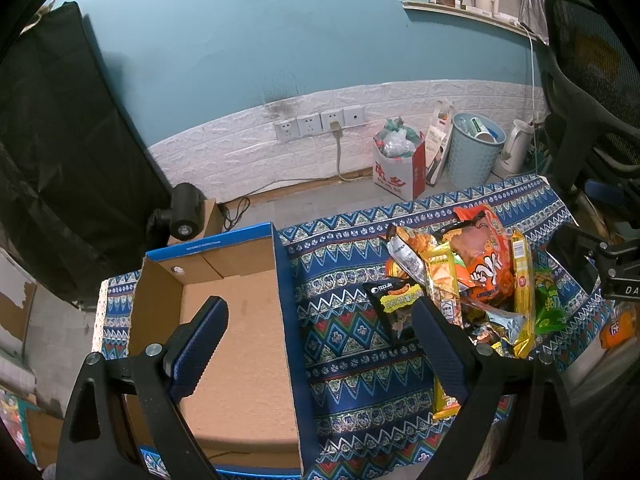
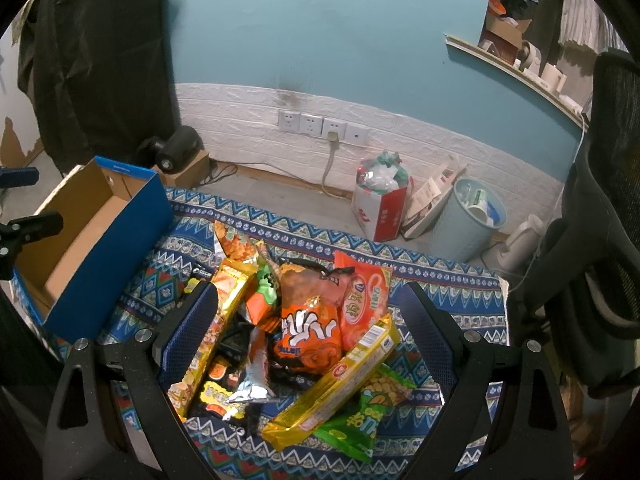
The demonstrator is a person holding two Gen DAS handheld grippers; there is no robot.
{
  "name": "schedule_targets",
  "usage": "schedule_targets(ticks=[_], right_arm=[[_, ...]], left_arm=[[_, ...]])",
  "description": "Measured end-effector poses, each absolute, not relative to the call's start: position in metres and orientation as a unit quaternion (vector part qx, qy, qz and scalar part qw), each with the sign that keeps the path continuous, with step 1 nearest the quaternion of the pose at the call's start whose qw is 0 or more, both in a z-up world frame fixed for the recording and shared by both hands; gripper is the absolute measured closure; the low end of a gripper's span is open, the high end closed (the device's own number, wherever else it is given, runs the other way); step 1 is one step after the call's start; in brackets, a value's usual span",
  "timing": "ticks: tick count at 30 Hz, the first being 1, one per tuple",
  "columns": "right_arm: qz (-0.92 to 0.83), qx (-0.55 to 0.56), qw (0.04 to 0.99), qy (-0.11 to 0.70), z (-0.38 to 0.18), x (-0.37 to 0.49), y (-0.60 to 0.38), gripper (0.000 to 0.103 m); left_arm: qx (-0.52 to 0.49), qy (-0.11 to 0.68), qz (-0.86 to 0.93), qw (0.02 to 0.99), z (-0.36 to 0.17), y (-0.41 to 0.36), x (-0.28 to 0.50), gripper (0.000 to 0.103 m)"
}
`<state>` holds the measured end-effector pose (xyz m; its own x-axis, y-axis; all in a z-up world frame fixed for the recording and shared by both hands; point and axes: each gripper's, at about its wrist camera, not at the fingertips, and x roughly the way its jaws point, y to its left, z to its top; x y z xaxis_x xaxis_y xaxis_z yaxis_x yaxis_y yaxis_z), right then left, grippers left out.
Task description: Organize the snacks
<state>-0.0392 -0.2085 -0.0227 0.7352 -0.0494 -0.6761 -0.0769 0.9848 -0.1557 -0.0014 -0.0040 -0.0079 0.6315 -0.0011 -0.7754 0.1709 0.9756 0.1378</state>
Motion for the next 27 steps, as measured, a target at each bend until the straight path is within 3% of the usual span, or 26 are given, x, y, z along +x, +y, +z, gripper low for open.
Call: schedule_targets(ticks=[27], right_arm=[[0.007, -0.088, 0.927, 0.365, -0.0233, -0.0391, -0.2082, 0.013]], left_arm=[[0.099, 0.429, -0.05, 0.897, -0.0115, -0.0079, -0.0073, 0.009]])
